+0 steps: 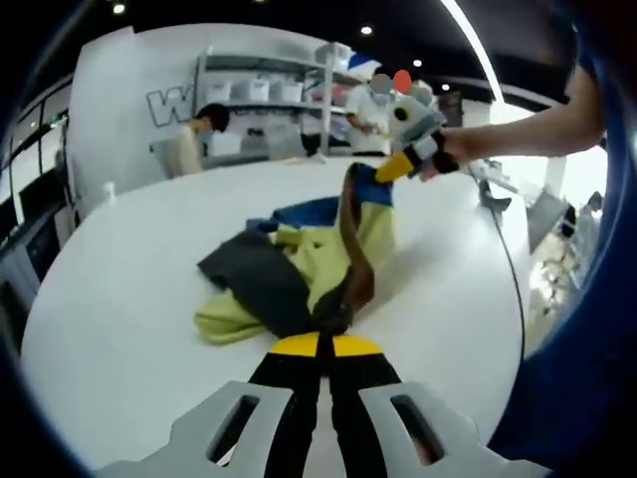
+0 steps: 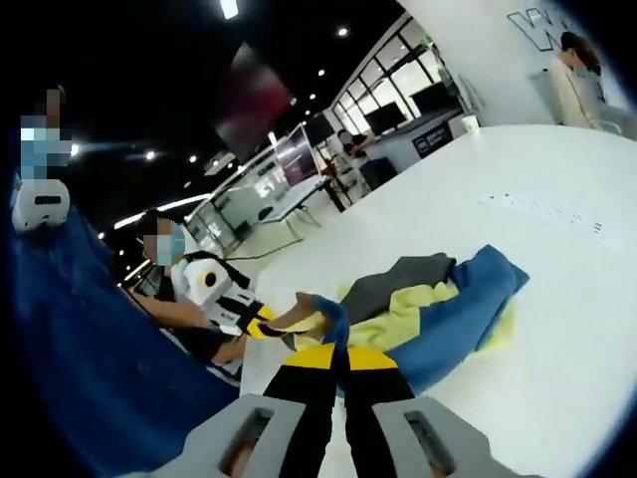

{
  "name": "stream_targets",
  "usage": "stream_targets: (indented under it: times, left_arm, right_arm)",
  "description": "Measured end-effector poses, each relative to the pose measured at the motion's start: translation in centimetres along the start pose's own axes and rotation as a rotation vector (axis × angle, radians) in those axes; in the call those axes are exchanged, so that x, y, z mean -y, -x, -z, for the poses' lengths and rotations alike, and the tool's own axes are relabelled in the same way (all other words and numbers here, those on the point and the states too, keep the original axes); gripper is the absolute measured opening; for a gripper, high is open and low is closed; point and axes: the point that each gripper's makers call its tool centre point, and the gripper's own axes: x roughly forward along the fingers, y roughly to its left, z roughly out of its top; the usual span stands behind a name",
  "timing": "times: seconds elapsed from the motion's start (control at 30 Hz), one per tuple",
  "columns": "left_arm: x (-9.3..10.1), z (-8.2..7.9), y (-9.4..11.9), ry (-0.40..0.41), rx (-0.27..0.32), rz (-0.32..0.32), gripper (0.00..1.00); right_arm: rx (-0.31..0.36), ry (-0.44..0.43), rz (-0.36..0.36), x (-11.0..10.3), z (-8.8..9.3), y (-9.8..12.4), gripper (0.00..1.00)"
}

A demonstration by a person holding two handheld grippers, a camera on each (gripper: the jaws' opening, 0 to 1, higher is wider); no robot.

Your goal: Fold the garment on the visible template until the final outline fits inside the template.

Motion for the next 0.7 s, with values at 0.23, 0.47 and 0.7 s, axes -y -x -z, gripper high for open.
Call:
stream_targets:
  times: [0.23,0.47,0.7]
  left_arm:
    - [-0.1,-1.9,0.0,-0.042,0.033,0.003,0.0]
    - [0.2,-3.5,-0.1,-0.081,0.056,0.005,0.0]
    - [0.9,-5.7,-0.2,-0.119,0.082,0.011,0.0]
  right_arm:
    - [0.099,0.02,0.058,-1.7,-0.1,2.4,0.0]
    - [0.171,0.043,0.126,-2.2,0.0,4.4,0.0]
    - [0.254,0.103,0.201,-3.6,-0.6,6.5,0.0]
